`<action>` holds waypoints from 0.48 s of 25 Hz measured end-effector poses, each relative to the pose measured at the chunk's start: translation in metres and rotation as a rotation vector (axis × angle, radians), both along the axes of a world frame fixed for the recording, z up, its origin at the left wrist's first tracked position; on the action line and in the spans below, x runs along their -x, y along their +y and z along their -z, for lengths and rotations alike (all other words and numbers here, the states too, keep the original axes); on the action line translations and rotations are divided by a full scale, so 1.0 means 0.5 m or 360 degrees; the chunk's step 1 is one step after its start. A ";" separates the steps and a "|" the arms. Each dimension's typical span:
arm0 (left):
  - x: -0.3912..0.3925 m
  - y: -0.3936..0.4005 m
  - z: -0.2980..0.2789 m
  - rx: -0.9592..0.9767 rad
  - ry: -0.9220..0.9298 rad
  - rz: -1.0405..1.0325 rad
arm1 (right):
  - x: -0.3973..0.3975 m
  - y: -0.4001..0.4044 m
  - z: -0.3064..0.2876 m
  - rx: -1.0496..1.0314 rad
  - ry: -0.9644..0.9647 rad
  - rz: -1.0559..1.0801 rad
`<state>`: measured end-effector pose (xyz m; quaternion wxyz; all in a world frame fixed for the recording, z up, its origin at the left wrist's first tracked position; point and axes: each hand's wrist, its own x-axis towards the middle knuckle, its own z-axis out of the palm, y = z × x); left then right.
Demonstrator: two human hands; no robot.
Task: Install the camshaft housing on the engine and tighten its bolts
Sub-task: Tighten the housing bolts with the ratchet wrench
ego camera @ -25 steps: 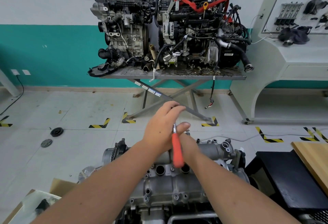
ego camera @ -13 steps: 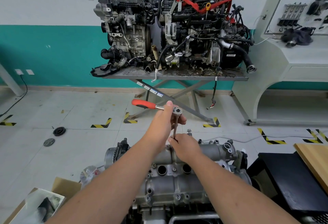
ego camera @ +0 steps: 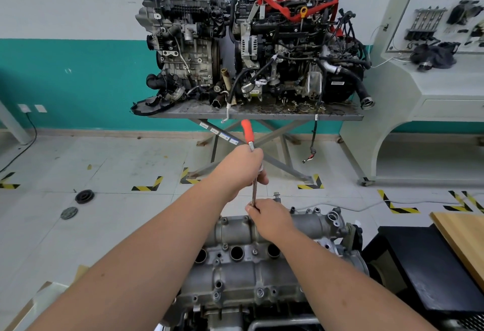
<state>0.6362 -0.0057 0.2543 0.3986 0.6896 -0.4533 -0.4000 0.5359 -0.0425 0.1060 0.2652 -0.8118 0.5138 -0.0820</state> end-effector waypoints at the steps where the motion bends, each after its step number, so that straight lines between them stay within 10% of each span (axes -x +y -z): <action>1: 0.001 -0.004 -0.006 -0.0018 -0.0156 0.0068 | -0.001 -0.001 0.001 -0.0011 -0.0003 0.0009; 8: 0.012 -0.021 -0.008 0.0092 -0.1640 0.0550 | 0.000 0.004 -0.006 -0.0007 0.0015 0.0005; 12: 0.014 -0.014 0.019 0.0305 -0.1945 0.0544 | -0.001 0.006 -0.012 -0.0006 0.0054 -0.0013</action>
